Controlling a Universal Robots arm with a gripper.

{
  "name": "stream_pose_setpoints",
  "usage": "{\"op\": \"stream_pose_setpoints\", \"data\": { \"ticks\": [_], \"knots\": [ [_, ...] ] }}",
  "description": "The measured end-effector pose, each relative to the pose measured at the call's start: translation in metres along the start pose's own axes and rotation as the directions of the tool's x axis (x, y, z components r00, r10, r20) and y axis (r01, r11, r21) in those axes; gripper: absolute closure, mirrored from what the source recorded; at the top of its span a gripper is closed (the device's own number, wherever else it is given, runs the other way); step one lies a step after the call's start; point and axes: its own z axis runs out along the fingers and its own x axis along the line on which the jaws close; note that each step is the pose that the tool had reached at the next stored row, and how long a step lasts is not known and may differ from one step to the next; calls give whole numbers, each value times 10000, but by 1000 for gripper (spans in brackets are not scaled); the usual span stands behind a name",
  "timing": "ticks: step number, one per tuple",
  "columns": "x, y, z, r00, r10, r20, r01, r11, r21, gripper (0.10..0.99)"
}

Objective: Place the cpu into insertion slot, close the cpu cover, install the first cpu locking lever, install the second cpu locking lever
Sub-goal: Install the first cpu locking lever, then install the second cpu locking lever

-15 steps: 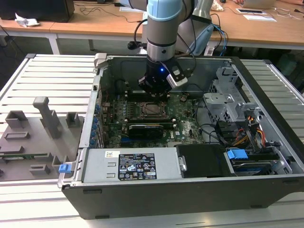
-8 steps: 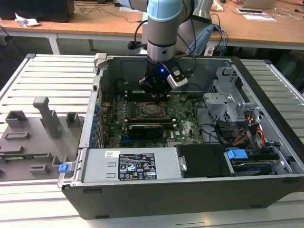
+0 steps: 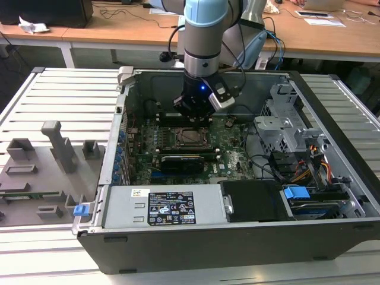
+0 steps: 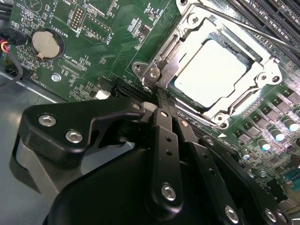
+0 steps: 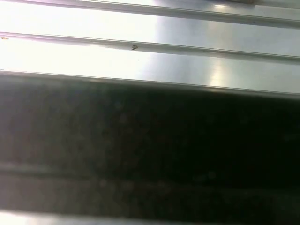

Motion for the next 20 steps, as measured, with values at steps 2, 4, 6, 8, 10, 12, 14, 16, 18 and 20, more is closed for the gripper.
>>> {"op": "stream_pose_setpoints", "data": {
  "ticks": [2,4,6,8,10,12,14,16,18,20],
  "knots": [
    [-1,1,-48,10000,-1,-5,1,10000,9,980],
    [-2,2,-81,10000,-1,-6,1,10000,15,980],
    [-2,-1,-81,10000,1,-5,-1,10000,14,980],
    [-1,-8,-81,10000,-1,-5,1,10000,15,980],
    [-1,-17,-82,10000,-1,-5,1,10000,15,980],
    [0,-28,-82,10000,-1,-6,1,10000,15,980],
    [1,-42,-83,10000,-1,-6,1,10000,15,980],
    [2,-53,-83,10000,-1,-6,1,10000,14,980],
    [2,-66,-84,10000,-1,-6,1,10000,15,980],
    [3,-86,-84,10000,0,-5,0,10000,14,980]
  ]
}}
